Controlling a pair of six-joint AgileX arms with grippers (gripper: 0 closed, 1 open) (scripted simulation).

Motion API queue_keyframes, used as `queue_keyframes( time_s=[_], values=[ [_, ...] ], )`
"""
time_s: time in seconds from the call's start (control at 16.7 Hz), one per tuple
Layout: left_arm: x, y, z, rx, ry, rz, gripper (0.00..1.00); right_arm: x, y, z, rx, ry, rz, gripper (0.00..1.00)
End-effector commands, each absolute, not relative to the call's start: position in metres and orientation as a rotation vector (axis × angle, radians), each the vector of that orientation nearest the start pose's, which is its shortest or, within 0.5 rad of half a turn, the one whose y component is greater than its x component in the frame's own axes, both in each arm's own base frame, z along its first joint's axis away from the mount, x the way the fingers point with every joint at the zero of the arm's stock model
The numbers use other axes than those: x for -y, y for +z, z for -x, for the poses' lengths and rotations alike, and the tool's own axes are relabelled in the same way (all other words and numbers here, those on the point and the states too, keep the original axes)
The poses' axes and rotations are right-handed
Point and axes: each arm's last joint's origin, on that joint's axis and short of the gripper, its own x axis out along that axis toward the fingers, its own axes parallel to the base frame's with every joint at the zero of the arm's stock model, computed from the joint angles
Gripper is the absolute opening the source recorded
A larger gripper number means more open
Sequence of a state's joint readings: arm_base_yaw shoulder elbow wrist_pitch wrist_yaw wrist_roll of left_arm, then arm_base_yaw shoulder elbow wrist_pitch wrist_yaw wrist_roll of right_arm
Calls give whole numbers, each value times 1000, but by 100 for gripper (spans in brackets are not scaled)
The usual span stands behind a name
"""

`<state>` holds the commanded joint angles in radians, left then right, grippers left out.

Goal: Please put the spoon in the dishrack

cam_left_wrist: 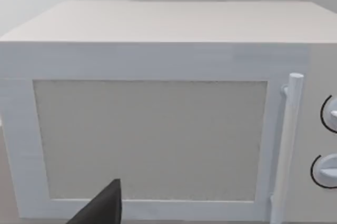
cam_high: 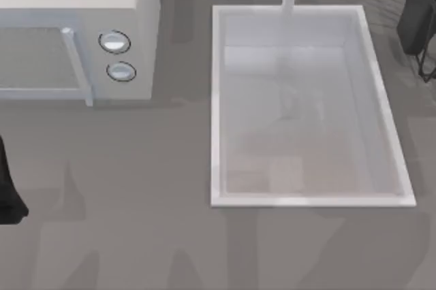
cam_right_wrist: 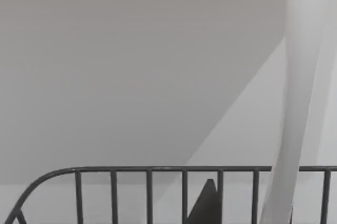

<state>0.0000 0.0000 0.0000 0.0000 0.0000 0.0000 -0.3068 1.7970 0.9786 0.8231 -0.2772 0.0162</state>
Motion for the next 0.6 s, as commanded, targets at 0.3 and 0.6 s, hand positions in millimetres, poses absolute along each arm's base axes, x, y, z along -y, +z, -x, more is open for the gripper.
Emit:
queue_keyframes(
  time_s=[0.3, 0.6],
  values=[
    [1, 160, -106, 0, 0, 0, 100, 108, 219, -379, 0, -10, 0, 8],
    [1, 160, -106, 0, 0, 0, 100, 108, 219, -379, 0, -10, 0, 45]
  ],
)
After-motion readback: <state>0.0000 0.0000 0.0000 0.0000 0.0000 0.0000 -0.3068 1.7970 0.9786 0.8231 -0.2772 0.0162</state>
